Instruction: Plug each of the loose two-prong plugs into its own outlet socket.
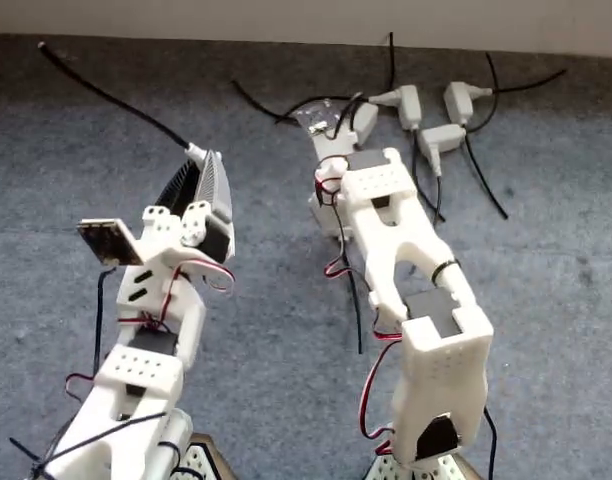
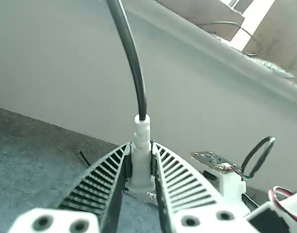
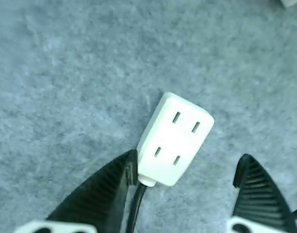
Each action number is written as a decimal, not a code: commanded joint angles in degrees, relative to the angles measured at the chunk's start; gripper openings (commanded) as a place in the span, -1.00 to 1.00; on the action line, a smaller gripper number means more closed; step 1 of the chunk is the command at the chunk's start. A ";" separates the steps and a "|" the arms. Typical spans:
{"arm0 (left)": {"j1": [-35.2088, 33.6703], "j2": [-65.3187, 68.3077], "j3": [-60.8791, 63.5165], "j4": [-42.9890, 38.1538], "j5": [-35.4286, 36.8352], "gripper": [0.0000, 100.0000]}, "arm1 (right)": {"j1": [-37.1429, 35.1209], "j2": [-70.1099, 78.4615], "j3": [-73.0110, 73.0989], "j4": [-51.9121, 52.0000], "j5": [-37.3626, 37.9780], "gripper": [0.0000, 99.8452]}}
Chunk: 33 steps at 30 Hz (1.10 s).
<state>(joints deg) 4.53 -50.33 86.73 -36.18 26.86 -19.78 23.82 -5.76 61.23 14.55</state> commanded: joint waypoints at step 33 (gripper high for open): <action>17.98 -43.91 4.88 23.91 -3.52 -0.99 | 2.51 -31.52 -12.09 27.65 -11.08 -0.37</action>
<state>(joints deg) 22.11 -93.58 95.52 -12.18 18.86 -18.20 -4.13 -17.10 86.29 5.76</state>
